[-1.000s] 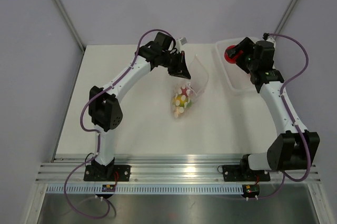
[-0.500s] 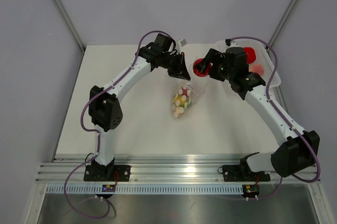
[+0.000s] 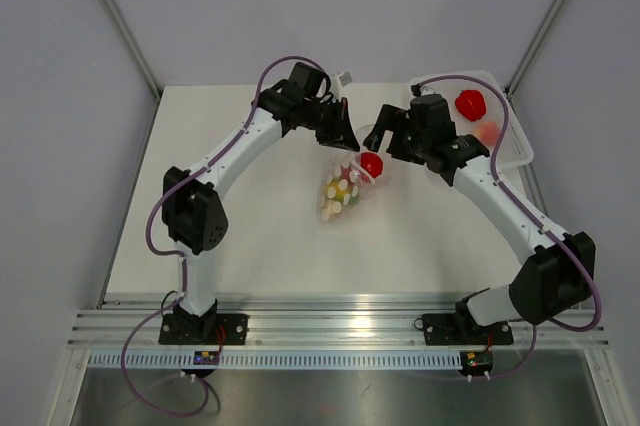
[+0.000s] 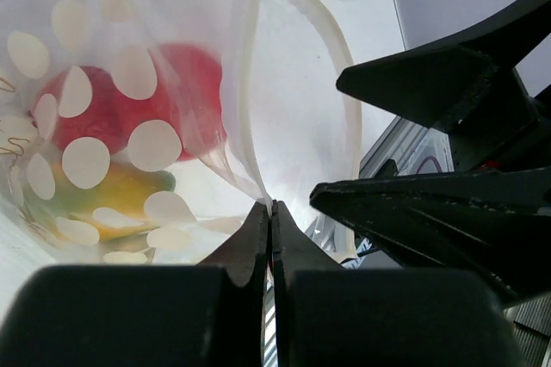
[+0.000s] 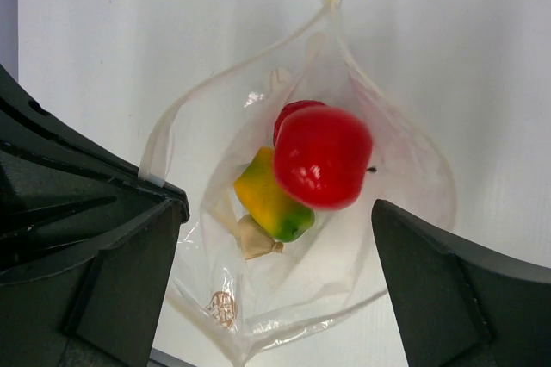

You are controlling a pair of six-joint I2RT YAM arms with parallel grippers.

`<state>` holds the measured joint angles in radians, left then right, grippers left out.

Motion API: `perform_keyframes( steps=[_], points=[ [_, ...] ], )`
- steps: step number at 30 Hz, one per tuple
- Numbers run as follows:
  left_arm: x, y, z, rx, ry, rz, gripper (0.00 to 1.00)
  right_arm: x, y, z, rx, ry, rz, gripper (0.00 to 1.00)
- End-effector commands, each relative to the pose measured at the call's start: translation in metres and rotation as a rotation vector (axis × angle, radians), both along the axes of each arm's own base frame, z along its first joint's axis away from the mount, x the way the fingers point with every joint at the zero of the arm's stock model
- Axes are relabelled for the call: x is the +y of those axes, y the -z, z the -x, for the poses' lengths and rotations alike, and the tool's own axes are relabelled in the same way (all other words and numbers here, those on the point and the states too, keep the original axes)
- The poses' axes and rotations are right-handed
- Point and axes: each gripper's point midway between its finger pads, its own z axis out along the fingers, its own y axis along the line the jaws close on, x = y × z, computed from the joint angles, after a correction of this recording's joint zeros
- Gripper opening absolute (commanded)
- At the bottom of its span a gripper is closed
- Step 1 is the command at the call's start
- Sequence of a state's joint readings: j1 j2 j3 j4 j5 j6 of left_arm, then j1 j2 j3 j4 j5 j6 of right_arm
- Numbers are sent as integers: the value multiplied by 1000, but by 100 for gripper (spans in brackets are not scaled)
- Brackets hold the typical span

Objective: Place the food in the zip-top bag and seal the zipper
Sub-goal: Place the fake fruit in the zipper food storage bag, then pick up the fake fruit from the bin.

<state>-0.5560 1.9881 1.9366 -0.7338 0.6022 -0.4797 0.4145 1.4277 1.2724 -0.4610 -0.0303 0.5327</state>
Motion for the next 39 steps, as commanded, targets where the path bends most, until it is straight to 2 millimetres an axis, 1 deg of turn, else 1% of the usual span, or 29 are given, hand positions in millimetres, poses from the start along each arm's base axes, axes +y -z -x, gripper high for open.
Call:
perform_keyframes(
  steps=[1,4,7,10,11,12,13,14,15,16,17,18,19,20,21,22,23,24,25,26,28,29,31,32,33,34,35,37,39],
  points=[
    [3,-35,0,-79,-11,50,0,-11,-59,-2,-158,32,21,100],
    [3,-36,-1,-83,-12,53,0,-33,-73,-6,-211,104,97,100],
    [4,-37,1,-81,-13,51,0,-57,-80,-11,-233,176,190,98],
    [6,-36,2,-86,-14,44,0,-102,-80,-29,-236,306,278,93],
    [6,-36,2,-85,-15,43,0,-113,-68,-38,-204,322,294,92],
    [6,-36,2,-86,-14,44,0,-143,-62,-48,-176,387,298,91],
    [6,-37,2,-88,-12,44,0,-153,-60,-55,-167,401,298,91],
    [7,-38,3,-93,-12,43,0,-165,-44,-65,-129,423,331,91],
    [8,-37,2,-95,-15,38,0,-176,-39,-70,-114,441,361,91],
    [9,-38,3,-100,-12,35,0,-193,-41,-77,-114,492,402,91],
    [9,-38,2,-104,-14,31,0,-201,-20,-87,-62,478,466,92],
    [10,-39,2,-108,-16,28,0,-207,-12,-92,-36,487,499,95],
    [10,-40,2,-110,-15,23,0,-223,-18,-101,-33,535,541,97],
    [10,-41,2,-114,-14,23,0,-230,11,-109,43,528,593,99],
    [11,-42,1,-117,-17,20,0,-239,17,-113,66,541,644,99],
    [12,-42,2,-118,-17,16,0,-254,10,-120,60,595,684,100],
    [12,-43,1,-123,-18,16,0,-259,32,-127,113,585,719,99],
    [14,-46,2,-130,-25,16,0,-264,37,-132,123,593,727,99],
    [14,-46,2,-133,-25,15,0,-269,33,-140,116,610,735,99],
    [14,-45,3,-132,-23,14,0,-276,50,-143,157,599,763,99],
    [15,-47,4,-140,-19,14,0,-284,49,-152,155,615,788,99],
    [16,-46,4,-140,-17,12,0,-288,59,-155,177,602,811,99],
    [17,-46,3,-148,-21,6,0,-288,61,-161,174,595,819,99],
    [16,-47,3,-151,-19,10,0,-288,70,-164,190,581,826,100],
    [16,-48,2,-156,-18,14,0,-306,73,-162,209,606,826,99],
    [15,-48,2,-155,-17,17,0,-309,73,-164,207,611,826,100],
    [14,-48,2,-154,-15,19,0,-311,81,-165,225,601,831,100],
    [13,-48,2,-155,-9,22,0,-313,85,-168,229,598,825,99],
    [13,-44,1,-152,-10,17,0,-315,95,-172,238,593,818,100]
  ],
)
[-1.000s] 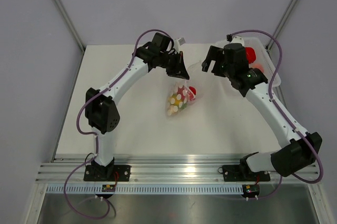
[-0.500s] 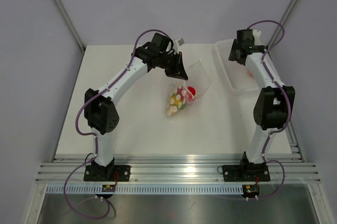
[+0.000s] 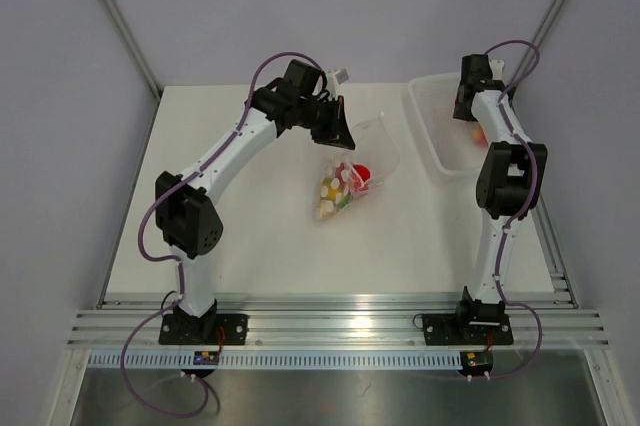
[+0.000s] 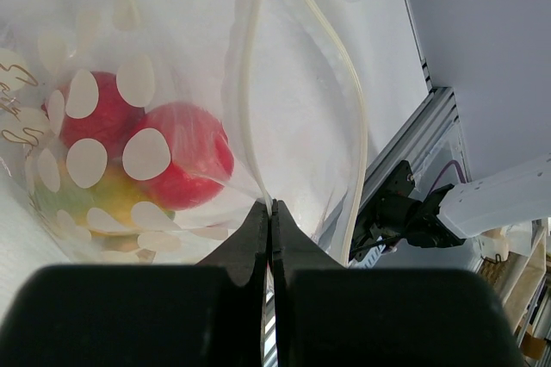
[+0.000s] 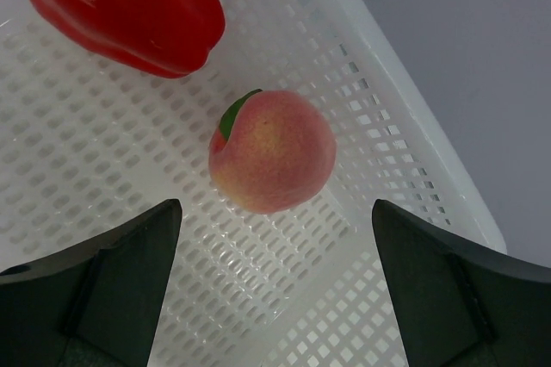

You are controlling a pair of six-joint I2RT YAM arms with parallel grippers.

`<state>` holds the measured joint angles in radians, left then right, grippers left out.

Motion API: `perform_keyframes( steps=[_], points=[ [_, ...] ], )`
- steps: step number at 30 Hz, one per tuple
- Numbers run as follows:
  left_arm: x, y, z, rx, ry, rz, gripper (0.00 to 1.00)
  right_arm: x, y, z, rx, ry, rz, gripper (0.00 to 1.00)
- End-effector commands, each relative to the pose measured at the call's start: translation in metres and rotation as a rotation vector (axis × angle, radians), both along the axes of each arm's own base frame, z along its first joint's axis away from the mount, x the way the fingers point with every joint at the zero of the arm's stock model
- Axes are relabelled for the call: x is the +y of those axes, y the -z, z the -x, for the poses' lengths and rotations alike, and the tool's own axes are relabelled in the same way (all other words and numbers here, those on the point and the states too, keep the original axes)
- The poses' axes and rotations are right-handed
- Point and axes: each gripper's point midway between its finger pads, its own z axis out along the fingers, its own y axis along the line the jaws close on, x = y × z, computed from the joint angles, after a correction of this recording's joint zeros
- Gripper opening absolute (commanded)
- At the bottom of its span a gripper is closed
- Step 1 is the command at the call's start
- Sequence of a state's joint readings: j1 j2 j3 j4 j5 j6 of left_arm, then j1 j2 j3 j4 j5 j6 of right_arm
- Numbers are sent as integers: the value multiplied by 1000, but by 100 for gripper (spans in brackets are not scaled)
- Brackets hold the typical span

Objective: Place the food in the zip-top bag and seal the zipper
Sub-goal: Pick up the fake fruit from the bin.

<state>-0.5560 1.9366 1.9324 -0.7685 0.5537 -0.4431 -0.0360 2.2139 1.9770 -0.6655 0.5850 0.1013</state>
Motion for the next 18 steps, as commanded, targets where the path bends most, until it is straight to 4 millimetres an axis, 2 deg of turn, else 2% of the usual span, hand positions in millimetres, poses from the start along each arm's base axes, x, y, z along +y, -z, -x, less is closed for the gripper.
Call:
perform_keyframes(
  steps=[1,10,18],
  points=[
    [1,-31,-3,-96,8,47,0,-12,-5,-11,-18,11,17,99],
    [-2,-21,-4,-82,25,46,0,-19,31,-25,9,17,-22,99],
    [-5,-19,-6,-79,35,51,0,-23,49,-33,13,18,-29,99]
  ],
)
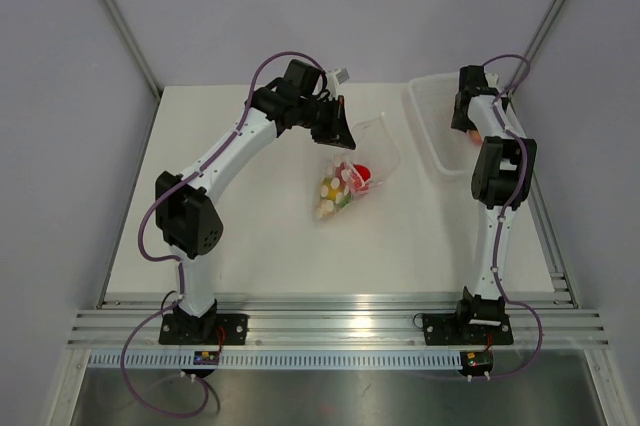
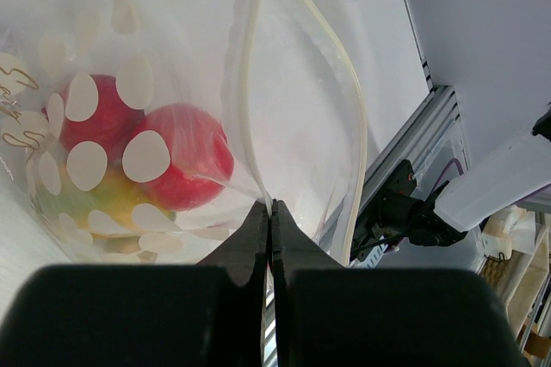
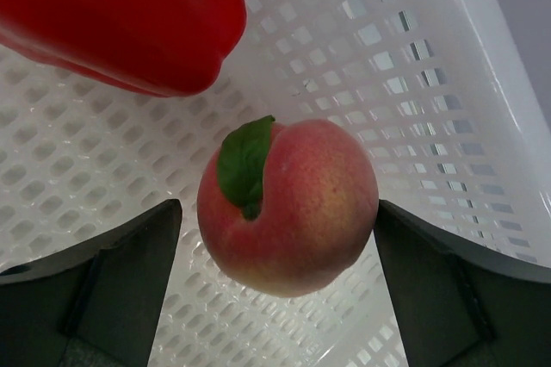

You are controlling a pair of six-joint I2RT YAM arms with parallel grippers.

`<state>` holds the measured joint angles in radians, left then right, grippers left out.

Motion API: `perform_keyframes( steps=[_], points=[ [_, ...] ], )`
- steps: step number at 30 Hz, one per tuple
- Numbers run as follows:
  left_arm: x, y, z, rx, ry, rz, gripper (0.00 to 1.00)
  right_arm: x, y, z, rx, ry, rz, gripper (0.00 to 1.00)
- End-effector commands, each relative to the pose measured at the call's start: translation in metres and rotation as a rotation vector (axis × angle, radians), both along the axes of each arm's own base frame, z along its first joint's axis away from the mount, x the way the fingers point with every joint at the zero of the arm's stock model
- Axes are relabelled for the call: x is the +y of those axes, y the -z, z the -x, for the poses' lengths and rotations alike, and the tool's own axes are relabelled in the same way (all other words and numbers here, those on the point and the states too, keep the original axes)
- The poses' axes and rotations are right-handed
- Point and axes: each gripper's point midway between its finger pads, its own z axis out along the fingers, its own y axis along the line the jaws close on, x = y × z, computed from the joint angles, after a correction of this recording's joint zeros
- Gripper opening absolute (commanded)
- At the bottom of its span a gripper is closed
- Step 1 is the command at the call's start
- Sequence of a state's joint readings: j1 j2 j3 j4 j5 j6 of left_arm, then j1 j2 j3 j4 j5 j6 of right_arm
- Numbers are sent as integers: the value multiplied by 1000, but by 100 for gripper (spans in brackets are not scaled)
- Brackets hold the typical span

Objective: Place the food in the zip-top bag and seal the zipper
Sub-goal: Pick up the fake fruit from the bin.

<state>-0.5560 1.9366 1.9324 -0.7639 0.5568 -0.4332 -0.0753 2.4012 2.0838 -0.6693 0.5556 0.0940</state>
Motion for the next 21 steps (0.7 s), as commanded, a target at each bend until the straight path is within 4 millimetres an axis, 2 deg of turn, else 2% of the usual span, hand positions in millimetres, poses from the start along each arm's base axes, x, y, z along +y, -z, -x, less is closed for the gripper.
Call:
perform_keyframes(
  steps=[1,5,6,8,9,10,12,13,14,15,16,17,18,19,21],
  points=[
    [-5,-19,-6,-70,27,50,0,-6,-12,-17,-67,9,3,97],
    [-5,-19,-7,-68,29,51,0,-9,-14,-17,-82,22,15,81],
    [-5,-19,-7,-68,29,51,0,-9,-11,-14,-76,25,14,71],
    [-5,-19,-7,-67,28,49,0,-8,-25,-15,-120,30,11,62],
    [-5,-18,-7,-65,29,49,0,-8,-25,-12,-117,33,6,60],
    [-6,-18,-7,-65,28,50,0,-4,-37,-13,-148,28,-8,59],
    [-6,-19,-7,-63,26,52,0,-1,-41,-7,-164,37,-34,59],
    [-6,-20,-7,-64,25,54,0,4,-57,-7,-199,27,-57,59],
    [-6,-21,-7,-64,23,54,0,6,-62,-4,-220,36,-78,59],
    [-6,-21,-7,-66,23,55,0,10,-59,3,-212,39,-92,59],
    [-5,-23,-7,-70,21,55,0,14,-80,6,-265,28,-120,59],
    [-5,-23,-8,-73,17,53,0,18,-87,9,-292,36,-147,59],
    [-4,-24,-7,-74,18,53,0,24,-81,20,-280,36,-172,59],
    [-5,-26,-7,-79,20,56,0,34,-105,22,-341,3,-220,59],
    [-4,-27,-6,-77,21,56,0,47,-109,36,-352,-11,-290,59]
  ],
)
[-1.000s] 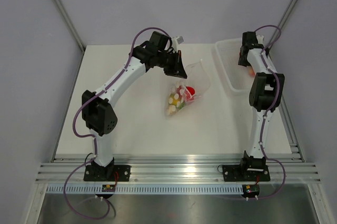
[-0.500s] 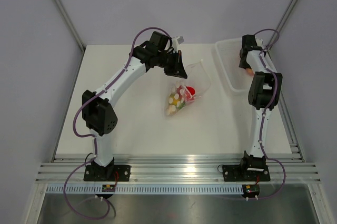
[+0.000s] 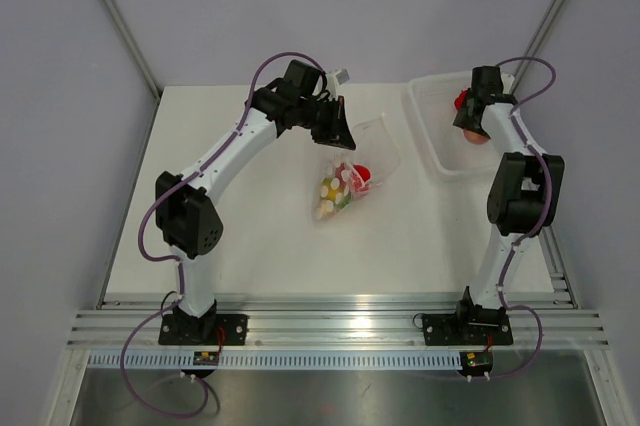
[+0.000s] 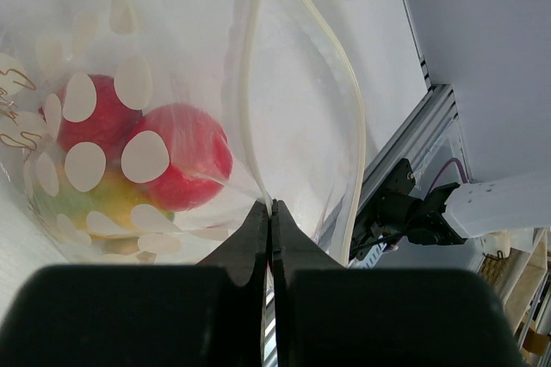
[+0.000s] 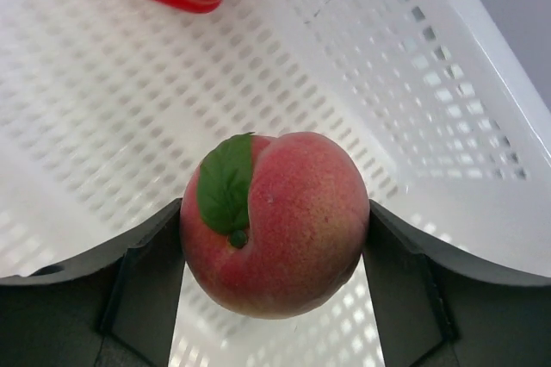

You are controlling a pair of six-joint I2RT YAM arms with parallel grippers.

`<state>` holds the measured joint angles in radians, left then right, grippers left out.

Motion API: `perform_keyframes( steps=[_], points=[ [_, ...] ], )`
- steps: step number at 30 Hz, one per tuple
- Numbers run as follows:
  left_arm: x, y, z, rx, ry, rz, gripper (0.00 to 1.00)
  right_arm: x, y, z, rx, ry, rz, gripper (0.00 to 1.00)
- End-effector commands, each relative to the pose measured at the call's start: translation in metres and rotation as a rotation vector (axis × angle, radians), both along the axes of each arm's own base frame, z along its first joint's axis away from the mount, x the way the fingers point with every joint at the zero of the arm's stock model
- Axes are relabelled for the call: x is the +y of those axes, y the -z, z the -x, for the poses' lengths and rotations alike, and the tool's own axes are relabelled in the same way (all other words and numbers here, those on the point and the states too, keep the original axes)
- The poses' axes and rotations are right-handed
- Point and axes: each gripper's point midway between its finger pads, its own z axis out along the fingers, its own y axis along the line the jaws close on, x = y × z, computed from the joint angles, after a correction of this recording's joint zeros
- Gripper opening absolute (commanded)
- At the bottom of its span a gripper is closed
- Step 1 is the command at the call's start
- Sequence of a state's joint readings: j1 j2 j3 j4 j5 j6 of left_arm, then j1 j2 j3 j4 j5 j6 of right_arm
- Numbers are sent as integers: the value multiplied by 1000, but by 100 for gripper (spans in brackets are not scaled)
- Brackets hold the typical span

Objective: Place the food in the zip-top bag and seal the zipper
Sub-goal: Pick up the fake fruit from the bin, then place the fake fruit in the zipper food storage bag.

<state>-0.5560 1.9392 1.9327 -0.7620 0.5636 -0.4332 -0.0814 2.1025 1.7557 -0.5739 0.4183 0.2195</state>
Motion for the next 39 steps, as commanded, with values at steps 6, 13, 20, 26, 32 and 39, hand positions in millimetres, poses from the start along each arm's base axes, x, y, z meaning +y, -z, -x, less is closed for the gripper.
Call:
perform_keyframes(
  steps=[6,13,20,26,32,39],
  points=[
    [-5,-27,-5,-66,25,62,0,84,-128,49,-349,-200,-366,59],
    [-10,-20,-6,-46,39,74,0,162,-196,113,-428,-485,-545,60],
    [-11,-25,-4,-42,41,86,0,273,-196,149,-359,-724,-677,63],
    [-6,-32,-1,-56,30,85,0,300,-169,148,-295,-745,-688,63],
    [-9,-41,1,-52,28,117,0,315,-140,152,-208,-754,-656,87],
    [-9,-40,0,-44,13,117,0,297,-160,154,-254,-735,-559,99]
  ],
)
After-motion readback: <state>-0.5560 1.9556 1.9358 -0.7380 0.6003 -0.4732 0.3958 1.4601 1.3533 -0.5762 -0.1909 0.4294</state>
